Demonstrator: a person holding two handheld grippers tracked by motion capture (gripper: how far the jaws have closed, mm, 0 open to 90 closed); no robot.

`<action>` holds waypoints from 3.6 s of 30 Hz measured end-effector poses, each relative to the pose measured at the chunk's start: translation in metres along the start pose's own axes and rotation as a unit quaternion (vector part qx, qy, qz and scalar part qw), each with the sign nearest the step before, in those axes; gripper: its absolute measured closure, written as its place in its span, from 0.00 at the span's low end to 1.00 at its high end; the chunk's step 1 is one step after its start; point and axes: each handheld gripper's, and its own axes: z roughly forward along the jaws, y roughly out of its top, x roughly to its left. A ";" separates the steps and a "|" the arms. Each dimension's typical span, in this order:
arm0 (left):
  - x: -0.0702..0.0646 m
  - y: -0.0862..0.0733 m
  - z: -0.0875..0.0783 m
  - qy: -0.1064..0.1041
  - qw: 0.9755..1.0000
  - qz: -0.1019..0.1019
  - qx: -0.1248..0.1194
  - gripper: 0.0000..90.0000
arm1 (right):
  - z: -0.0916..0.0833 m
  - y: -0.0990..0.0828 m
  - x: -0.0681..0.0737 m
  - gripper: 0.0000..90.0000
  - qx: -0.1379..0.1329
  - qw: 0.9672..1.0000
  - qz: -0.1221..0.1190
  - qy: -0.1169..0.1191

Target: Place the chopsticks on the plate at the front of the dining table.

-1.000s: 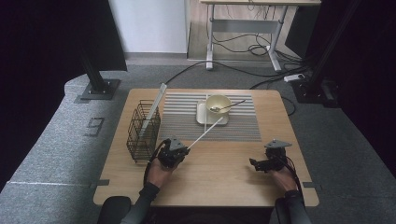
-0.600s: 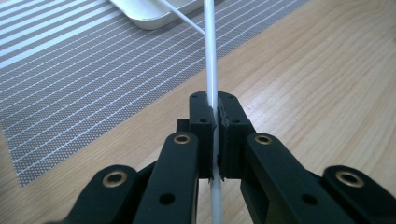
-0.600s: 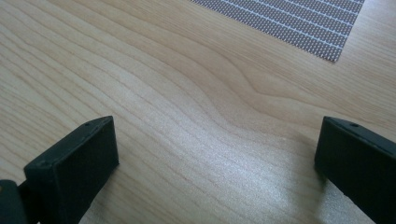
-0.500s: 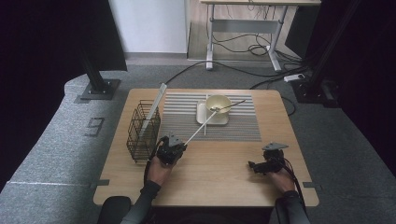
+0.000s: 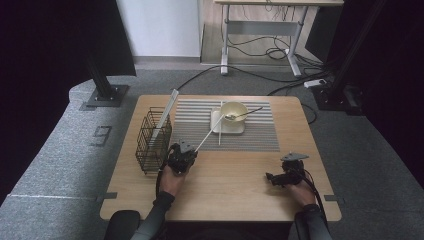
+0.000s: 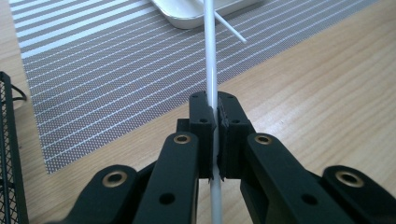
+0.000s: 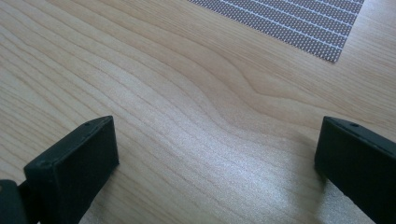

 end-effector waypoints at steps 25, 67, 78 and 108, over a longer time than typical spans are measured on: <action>0.019 0.019 0.045 0.025 0.998 -0.047 0.022 0.95 | 0.000 0.000 0.000 0.00 0.000 1.000 0.001 0.000; 0.016 0.045 0.121 0.031 0.998 -0.028 0.053 0.94 | 0.001 0.001 0.001 0.00 -0.001 1.000 0.000 -0.001; 0.013 0.050 0.131 0.014 0.999 -0.025 0.043 0.91 | 0.001 0.001 0.001 0.00 -0.001 1.000 0.000 -0.001; 0.003 0.064 0.132 -0.001 0.999 -0.006 0.038 0.76 | 0.001 0.001 0.001 0.00 -0.001 1.000 0.000 -0.001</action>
